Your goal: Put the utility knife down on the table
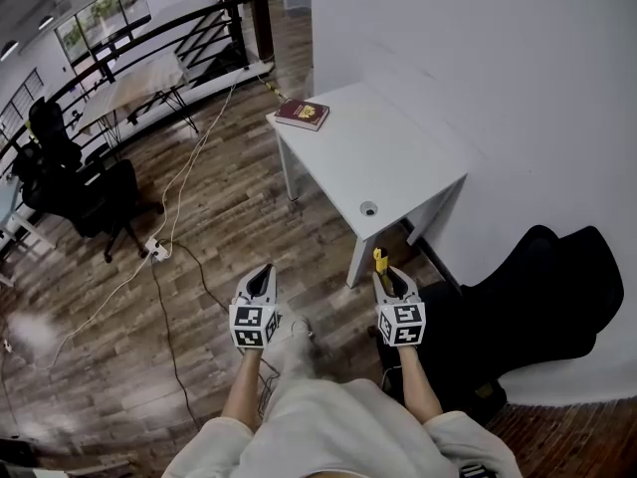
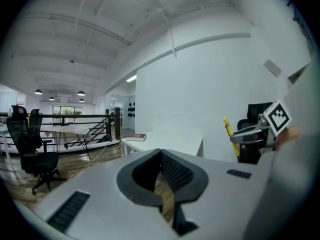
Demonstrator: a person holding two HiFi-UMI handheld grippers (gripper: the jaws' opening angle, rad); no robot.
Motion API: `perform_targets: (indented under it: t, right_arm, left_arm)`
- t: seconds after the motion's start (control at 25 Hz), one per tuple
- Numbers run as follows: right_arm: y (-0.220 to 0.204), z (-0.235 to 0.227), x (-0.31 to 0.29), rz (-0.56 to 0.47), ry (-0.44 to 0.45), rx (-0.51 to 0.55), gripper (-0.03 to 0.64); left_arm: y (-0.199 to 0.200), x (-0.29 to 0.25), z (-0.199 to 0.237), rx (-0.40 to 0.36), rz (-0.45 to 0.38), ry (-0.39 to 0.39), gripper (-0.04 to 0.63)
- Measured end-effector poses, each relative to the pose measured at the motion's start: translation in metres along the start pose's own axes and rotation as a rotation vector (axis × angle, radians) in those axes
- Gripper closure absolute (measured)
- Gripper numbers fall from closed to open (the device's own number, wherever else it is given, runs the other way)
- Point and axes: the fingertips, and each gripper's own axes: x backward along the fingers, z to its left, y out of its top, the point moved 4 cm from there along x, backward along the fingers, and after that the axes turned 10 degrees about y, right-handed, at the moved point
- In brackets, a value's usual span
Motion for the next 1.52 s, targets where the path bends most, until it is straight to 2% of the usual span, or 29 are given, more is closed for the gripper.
perform_targets:
  t: [0.4, 1.04, 1.52]
  right_arm:
    - [0.016, -0.031, -0.082, 0.010, 0.005, 0.004, 0.506]
    - [0.093, -0.078, -0.269, 0.019, -0.022, 0.002, 0.506]
    - [0.125, -0.085, -0.363, 0.033, -0.041, 0.002, 0.506]
  left_arm:
    - [0.003, -0.082, 0.033, 0.006, 0.009, -0.004, 0.589]
    - [0.058, -0.265, 0.137, 0.012, 0.003, -0.029, 0.589]
    - [0.078, -0.350, 0.201, 0.015, 0.001, -0.049, 0.589]
